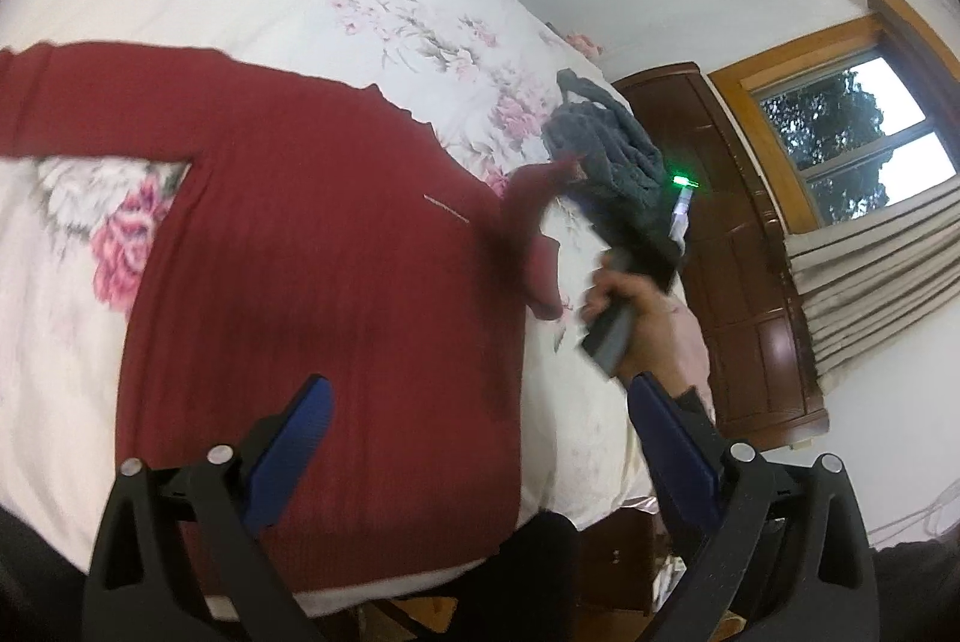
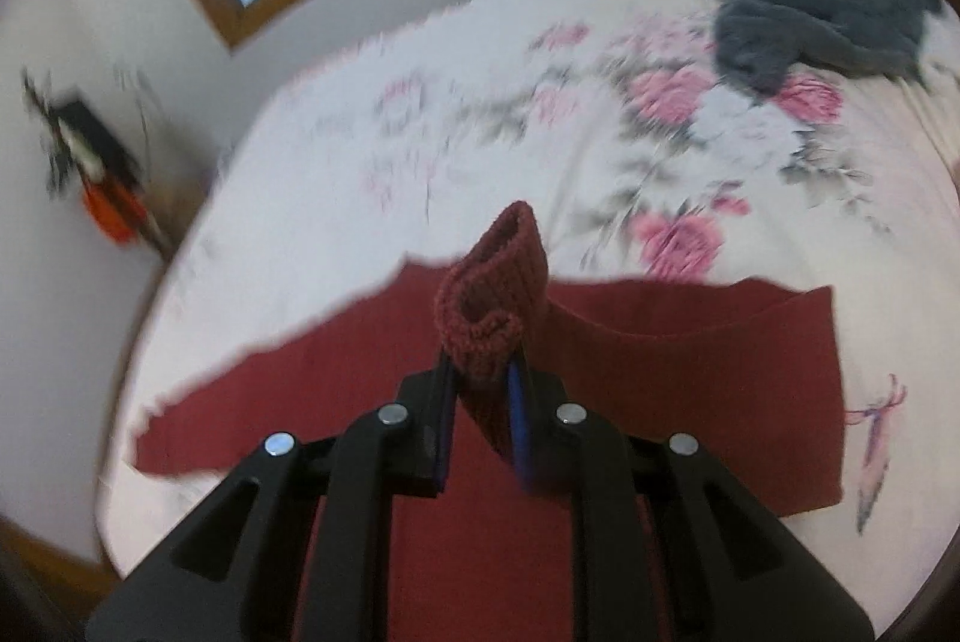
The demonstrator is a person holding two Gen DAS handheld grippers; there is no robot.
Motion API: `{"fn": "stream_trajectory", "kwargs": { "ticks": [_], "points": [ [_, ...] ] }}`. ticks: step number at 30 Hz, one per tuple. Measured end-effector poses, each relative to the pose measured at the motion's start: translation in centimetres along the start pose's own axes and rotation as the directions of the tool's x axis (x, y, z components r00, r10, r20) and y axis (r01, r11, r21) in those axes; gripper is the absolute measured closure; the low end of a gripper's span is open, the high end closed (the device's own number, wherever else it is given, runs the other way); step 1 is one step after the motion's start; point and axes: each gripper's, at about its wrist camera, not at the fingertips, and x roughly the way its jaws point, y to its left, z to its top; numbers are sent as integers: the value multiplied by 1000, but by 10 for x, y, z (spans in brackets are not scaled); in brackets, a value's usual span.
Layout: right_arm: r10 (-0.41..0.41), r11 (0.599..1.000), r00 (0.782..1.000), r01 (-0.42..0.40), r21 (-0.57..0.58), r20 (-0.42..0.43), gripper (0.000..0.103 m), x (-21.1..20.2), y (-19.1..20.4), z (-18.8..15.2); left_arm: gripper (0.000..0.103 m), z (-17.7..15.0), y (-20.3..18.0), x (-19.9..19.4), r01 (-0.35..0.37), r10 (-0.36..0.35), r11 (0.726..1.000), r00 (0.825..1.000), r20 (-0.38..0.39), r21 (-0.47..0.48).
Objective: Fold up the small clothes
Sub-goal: 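Grasp the red sweater's sleeve cuff with the right gripper and lift it, then fold the held sleeve across the sweater body with the right gripper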
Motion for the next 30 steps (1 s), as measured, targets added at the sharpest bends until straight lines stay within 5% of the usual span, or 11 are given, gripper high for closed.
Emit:
{"fn": "stream_trajectory", "kwargs": {
  "ticks": [4, 8, 11, 18, 24, 29, 30],
  "points": [
    [-80, 990, 993, 69, -121, -90, 89, 61, 31, -33, 4, 21, 3, 23, 7, -7, 1000, 1000, -18, 6],
    [-98, 979, 978, 62, -194, -183, 69, 101, 47, -65, 4, 48, 12, 62, 27, -27, 1000, 998, -52, 1],
    [-46, 985, 987, 19, -171, -157, 47, 84, 41, -80, 4, 67, 31, 96, 93, -100, 992, 992, -79, -83],
    [-10, 992, 991, -6, -123, -133, 47, -2, -6, -126, 4, 96, 72, 207, 260, -321, 894, 940, -116, -364],
    [18, 1000, 992, -20, -10, -123, 42, -61, -36, -162, 4, 100, 80, 294, 168, -268, 886, 947, -180, -433],
    [57, 996, 994, -51, 70, -90, 41, -91, -42, -171, 7, 106, 85, 324, 0, -97, 911, 972, -214, -413],
    [68, 995, 994, -61, 83, -81, 41, -95, -41, -172, 20, 108, 85, 325, -17, -76, 909, 976, -205, -416]
  ]
}}
